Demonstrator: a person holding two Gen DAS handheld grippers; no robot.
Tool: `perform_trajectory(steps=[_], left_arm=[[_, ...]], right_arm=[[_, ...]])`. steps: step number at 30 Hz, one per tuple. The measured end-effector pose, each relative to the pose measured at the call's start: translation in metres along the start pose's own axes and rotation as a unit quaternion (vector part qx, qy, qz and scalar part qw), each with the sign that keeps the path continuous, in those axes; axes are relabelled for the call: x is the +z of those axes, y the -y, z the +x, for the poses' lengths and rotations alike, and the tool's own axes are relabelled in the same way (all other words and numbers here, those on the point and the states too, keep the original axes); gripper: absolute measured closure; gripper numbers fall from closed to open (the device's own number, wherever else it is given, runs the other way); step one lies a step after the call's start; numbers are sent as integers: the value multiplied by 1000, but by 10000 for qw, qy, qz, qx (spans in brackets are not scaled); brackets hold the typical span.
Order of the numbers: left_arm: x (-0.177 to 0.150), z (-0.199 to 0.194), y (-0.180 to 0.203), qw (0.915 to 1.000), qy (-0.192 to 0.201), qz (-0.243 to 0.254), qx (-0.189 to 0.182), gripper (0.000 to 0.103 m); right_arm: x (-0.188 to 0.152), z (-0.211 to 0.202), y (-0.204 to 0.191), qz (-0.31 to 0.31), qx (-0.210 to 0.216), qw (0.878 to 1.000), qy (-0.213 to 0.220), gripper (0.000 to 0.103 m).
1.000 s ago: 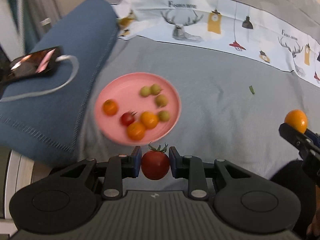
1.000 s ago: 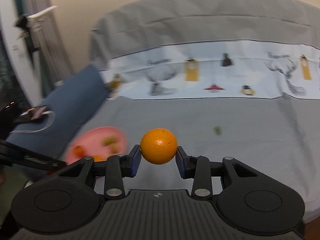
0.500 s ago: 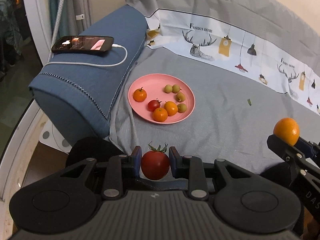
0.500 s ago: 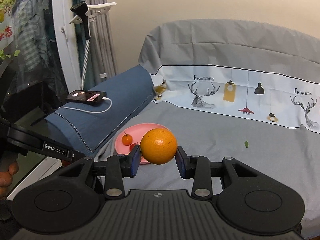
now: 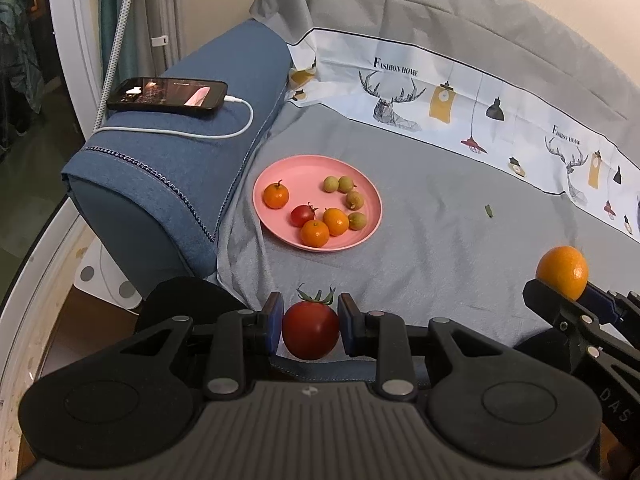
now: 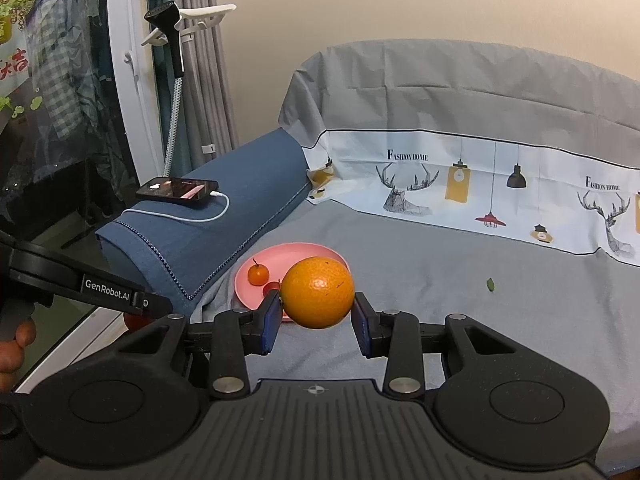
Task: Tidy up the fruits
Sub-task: 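Lift both held fruits and carry them toward the pink plate, then lower both fruits onto the pink plate and open both grippers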
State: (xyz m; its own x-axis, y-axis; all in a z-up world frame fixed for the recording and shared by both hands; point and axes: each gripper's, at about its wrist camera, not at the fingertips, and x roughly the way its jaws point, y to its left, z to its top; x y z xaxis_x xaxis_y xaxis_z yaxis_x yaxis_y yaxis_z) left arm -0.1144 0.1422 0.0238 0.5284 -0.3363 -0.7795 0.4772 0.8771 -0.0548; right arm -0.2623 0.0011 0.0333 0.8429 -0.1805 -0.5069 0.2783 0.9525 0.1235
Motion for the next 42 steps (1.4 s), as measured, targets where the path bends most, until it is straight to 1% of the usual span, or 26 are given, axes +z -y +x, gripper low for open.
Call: perform_trajectory(steps=[13, 24, 28, 32, 37, 42], left_arm=[[5, 15, -4, 9999, -143, -7, -19, 71], [17, 44, -12, 9992, -392, -56, 25, 70], [29, 59, -16, 9988, -476, -110, 35, 71], [48, 77, -16, 9987, -481, -134, 52, 71], [76, 105, -14, 9991, -356, -67, 201, 71], [101, 140, -17, 9989, -386, -110, 260, 71]], right_arm=[[-1, 19, 3, 55, -32, 9996, -266, 64], [1, 48, 4, -68, -78, 9982, -591, 64], [6, 67, 3, -134, -108, 9973, -707, 64], [11, 90, 4, -136, -88, 9964, -827, 64], [20, 128, 2, -140, -19, 9954, -945, 64], [27, 172, -1, -181, 147, 9938, -1083, 64]])
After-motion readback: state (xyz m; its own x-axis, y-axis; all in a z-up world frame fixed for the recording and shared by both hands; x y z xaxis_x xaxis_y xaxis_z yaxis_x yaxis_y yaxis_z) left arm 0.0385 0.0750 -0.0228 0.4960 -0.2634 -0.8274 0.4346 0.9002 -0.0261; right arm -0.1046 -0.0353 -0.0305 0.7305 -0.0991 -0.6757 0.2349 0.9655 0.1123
